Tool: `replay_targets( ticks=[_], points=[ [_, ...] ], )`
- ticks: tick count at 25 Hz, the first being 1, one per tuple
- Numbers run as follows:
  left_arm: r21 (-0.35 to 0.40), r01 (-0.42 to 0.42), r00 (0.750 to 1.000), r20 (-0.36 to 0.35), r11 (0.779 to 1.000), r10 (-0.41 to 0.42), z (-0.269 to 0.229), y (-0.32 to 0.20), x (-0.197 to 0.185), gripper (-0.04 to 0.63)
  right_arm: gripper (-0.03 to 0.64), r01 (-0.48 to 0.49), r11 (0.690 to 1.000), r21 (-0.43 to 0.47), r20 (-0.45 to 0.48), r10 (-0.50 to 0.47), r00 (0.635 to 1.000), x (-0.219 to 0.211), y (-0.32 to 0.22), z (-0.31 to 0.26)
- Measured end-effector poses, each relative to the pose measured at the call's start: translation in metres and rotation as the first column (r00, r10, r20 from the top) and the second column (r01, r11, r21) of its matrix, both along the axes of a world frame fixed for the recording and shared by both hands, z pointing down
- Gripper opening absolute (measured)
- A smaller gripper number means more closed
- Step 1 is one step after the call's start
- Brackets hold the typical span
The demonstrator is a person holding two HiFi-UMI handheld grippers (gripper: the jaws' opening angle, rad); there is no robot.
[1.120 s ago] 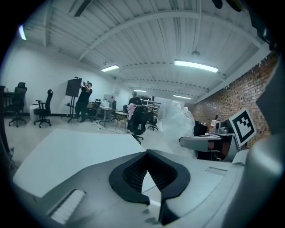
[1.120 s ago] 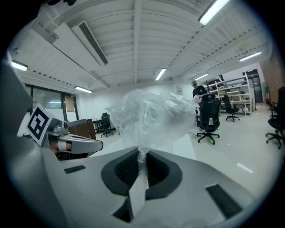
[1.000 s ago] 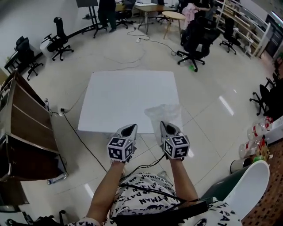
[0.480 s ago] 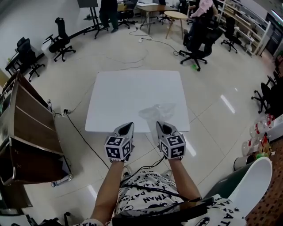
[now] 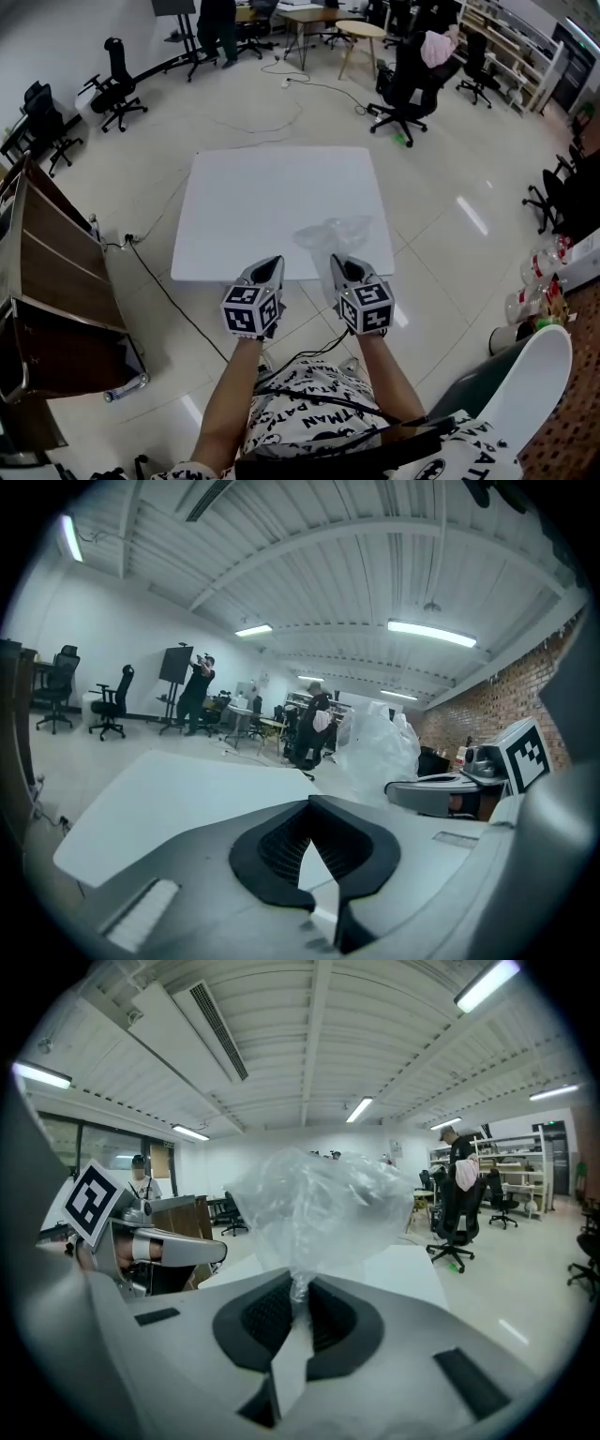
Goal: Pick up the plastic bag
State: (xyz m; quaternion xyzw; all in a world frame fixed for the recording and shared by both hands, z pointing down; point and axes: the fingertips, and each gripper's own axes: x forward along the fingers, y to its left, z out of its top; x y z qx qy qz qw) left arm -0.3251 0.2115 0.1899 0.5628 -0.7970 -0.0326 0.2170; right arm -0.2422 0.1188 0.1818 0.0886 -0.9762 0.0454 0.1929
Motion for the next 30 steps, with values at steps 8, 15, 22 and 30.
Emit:
replay_targets(
  ticks=[8, 15, 22, 30],
  points=[
    [-0.005, -0.024, 1.000, 0.002, 1.000, 0.024, 0.004, -0.010, 0.008, 0.002, 0.012, -0.009, 1.000, -0.006, -0.001, 0.009, 1.000, 0.008, -0.007, 0.004],
    [-0.029, -0.020, 1.000, 0.008, 0.999, 0.021, 0.007, -0.013, 0.009, 0.002, 0.012, -0.034, 0.998, -0.059, -0.012, 0.033, 0.999, 0.017, -0.027, 0.014],
    [-0.070, -0.041, 0.999, 0.000, 0.997, 0.041, 0.022, -0.023, 0.019, 0.002, 0.011, -0.077, 0.992, -0.096, -0.006, 0.076, 0.997, 0.037, -0.085, 0.026],
    [-0.098, -0.037, 0.998, -0.047, 0.994, 0.033, 0.042, -0.026, 0.022, 0.001, 0.011, 0.055, 0.980, 0.192, -0.261, -0.004, 0.965, 0.016, -0.191, 0.012]
  ],
)
